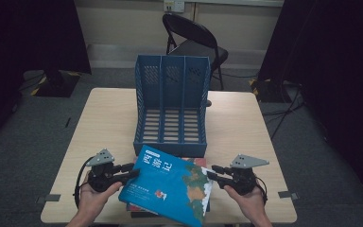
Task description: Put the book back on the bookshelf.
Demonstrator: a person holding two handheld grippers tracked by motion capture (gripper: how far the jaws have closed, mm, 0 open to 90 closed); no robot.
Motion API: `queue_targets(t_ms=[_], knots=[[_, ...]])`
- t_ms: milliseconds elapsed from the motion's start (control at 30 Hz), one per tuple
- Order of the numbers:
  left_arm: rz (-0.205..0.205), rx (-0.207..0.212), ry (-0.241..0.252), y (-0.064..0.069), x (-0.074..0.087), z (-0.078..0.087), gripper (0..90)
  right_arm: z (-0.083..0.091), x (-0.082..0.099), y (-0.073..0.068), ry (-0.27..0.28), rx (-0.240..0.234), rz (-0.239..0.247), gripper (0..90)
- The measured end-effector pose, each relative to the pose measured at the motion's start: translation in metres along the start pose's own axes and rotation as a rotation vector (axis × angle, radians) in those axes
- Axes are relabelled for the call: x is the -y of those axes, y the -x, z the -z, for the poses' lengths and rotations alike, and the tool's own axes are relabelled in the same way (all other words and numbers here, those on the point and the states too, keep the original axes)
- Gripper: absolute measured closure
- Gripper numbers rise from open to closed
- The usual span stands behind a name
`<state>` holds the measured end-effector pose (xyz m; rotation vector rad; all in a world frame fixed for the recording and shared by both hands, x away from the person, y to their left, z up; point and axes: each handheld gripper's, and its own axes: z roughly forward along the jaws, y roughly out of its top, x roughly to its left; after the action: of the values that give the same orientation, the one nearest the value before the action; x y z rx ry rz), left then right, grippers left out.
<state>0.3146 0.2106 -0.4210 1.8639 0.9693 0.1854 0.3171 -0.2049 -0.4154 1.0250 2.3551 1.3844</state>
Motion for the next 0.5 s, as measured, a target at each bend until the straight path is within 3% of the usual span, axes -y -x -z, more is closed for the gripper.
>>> queue_targets(t_ms=[200,267,333,500], knots=[[-0.030,0.006,-0.007,-0.002,-0.007,-0.010,64.3,0.008,0.007,-0.005,0.002,0.003,0.003,66.5],[-0.012,0.020,0.008,-0.005,-0.009,-0.017,65.1,0.015,0.010,-0.010,-0.010,-0.002,0.035,66.5],[-0.042,0.014,-0.002,-0.003,-0.013,-0.021,65.7,0.019,0.011,-0.014,-0.022,-0.002,0.045,66.6],[-0.066,0.015,-0.029,-0.004,-0.021,-0.027,66.6,0.024,0.014,-0.017,-0.027,-0.019,0.048,66.4]])
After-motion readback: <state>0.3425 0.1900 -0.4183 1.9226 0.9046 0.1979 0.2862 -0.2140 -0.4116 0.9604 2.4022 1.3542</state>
